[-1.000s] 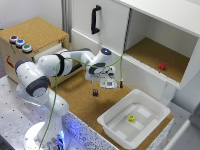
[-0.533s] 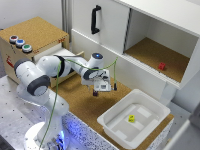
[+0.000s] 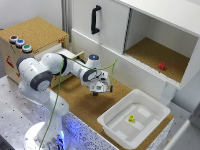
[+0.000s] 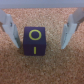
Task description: Rotate the purple block towards the right
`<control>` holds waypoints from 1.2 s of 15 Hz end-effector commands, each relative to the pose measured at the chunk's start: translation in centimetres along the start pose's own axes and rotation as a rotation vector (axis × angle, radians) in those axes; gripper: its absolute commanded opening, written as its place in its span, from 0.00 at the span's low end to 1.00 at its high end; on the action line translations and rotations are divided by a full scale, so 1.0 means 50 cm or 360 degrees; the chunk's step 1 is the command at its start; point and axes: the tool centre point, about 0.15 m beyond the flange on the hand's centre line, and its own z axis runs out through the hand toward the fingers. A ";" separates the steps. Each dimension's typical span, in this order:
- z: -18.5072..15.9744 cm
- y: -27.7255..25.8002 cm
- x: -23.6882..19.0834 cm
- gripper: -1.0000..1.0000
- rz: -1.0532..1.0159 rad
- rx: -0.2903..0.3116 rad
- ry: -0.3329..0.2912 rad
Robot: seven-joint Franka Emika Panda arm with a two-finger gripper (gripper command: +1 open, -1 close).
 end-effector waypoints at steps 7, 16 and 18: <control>-0.065 0.059 0.026 0.00 0.0126 0.0173 -0.0004; -0.074 0.129 0.048 0.00 0.0597 0.0340 -0.0070; -0.084 0.129 0.062 0.00 0.0788 0.0284 -0.0107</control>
